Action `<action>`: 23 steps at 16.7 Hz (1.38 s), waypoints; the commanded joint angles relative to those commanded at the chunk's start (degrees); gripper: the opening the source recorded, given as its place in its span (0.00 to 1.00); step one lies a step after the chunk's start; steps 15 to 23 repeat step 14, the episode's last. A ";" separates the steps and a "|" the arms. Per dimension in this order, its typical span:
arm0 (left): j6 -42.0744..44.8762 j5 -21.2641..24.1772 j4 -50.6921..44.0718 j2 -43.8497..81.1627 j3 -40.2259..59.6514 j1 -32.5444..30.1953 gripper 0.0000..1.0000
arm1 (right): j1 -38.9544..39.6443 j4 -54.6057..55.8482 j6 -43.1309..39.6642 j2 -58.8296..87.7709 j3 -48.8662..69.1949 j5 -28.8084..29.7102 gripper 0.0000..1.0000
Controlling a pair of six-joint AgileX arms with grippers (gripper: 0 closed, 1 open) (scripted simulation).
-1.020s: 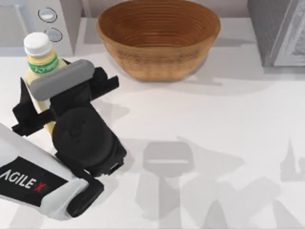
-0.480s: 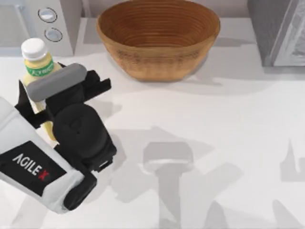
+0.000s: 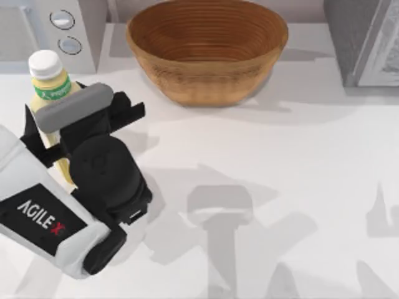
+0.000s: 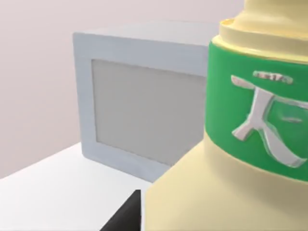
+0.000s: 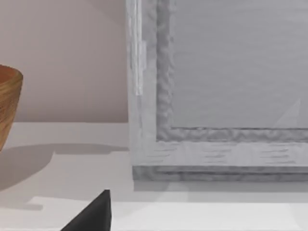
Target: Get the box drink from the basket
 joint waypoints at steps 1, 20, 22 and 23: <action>0.00 0.00 0.00 0.00 0.00 0.00 0.45 | 0.00 0.00 0.00 0.00 0.00 0.00 1.00; 0.00 0.00 0.00 0.00 0.00 0.00 1.00 | 0.00 0.00 0.00 0.00 0.00 0.00 1.00; 0.00 0.00 0.00 0.00 0.00 0.00 1.00 | 0.00 0.00 0.00 0.00 0.00 0.00 1.00; 0.00 0.00 0.00 0.00 0.00 0.00 1.00 | 0.00 0.00 0.00 0.00 0.00 0.00 1.00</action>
